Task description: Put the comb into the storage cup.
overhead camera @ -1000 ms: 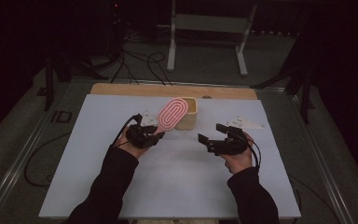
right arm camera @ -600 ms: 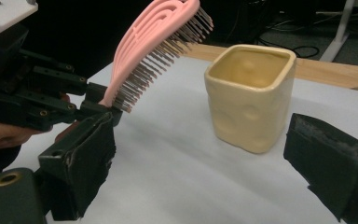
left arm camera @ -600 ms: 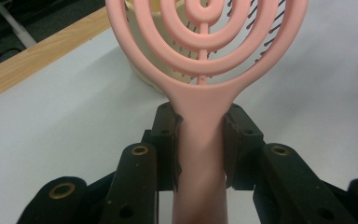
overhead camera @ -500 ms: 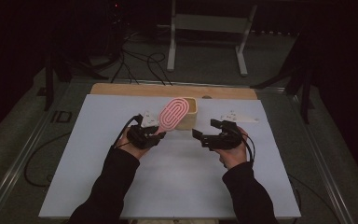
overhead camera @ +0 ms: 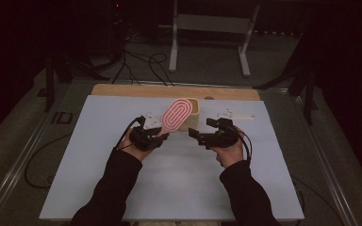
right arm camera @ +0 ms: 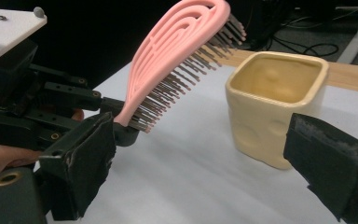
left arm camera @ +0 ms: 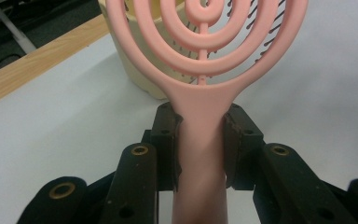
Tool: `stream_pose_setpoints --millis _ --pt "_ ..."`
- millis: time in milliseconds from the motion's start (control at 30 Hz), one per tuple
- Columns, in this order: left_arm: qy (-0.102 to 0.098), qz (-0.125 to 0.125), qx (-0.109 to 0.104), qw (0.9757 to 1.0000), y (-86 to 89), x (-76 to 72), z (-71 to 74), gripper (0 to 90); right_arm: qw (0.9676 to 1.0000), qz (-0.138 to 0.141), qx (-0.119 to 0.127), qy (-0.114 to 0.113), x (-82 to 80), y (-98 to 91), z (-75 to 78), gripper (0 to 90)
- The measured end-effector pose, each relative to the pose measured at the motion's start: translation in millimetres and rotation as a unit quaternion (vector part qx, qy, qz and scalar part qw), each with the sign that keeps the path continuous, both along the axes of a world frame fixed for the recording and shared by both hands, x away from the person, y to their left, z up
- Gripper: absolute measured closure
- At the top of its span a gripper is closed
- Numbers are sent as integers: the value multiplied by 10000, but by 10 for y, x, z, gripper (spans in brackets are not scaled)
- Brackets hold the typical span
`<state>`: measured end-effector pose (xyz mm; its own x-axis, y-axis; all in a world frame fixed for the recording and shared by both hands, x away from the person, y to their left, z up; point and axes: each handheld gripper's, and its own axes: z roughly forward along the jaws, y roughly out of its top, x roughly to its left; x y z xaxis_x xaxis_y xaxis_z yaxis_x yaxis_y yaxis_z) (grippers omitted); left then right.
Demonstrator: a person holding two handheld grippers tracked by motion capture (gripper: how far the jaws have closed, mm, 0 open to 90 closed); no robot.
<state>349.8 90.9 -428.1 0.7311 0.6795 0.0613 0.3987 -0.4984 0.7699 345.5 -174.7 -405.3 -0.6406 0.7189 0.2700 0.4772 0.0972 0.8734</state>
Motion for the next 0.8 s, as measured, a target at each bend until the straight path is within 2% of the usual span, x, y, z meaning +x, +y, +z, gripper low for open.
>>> stream_pose_setpoints --millis 267,800 --pt "-49 -27 -20 10000 -32 -14 -14 699 9999 83 -58 -22 25 86 43 87" --pt "-198 -46 -27 9998 -75 -64 -2 700 9999 147 -19 45 128 230 89 87"
